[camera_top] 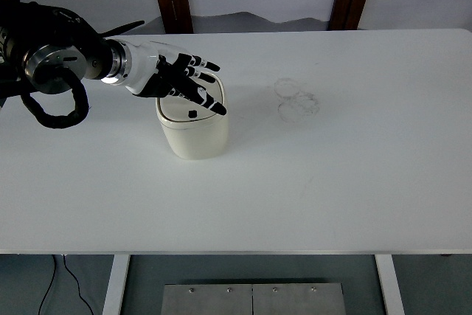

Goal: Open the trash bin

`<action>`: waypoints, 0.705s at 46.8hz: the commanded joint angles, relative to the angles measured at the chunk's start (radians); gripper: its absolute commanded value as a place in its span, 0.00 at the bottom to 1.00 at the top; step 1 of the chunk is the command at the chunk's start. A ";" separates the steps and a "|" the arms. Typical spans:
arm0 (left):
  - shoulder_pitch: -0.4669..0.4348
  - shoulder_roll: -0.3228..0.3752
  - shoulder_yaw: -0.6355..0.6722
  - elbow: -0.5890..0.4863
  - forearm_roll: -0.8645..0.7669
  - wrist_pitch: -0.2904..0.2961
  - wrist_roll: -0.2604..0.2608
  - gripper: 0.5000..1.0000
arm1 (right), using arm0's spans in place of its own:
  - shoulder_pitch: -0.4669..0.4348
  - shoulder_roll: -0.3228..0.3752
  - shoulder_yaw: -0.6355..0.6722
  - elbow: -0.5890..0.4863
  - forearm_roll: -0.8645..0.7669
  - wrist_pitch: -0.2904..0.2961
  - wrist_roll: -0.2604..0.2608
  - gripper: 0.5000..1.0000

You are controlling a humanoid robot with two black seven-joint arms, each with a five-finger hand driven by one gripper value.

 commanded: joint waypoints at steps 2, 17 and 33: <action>0.001 -0.003 0.001 0.000 0.000 0.000 -0.001 1.00 | 0.000 0.000 0.000 0.000 0.000 0.000 0.000 0.99; 0.001 -0.012 0.007 0.000 0.000 0.002 -0.001 1.00 | 0.000 0.000 -0.001 0.000 -0.002 0.000 0.000 0.99; 0.022 -0.019 0.017 0.002 0.000 0.008 -0.004 1.00 | 0.000 0.000 -0.001 0.000 -0.002 0.000 0.000 0.99</action>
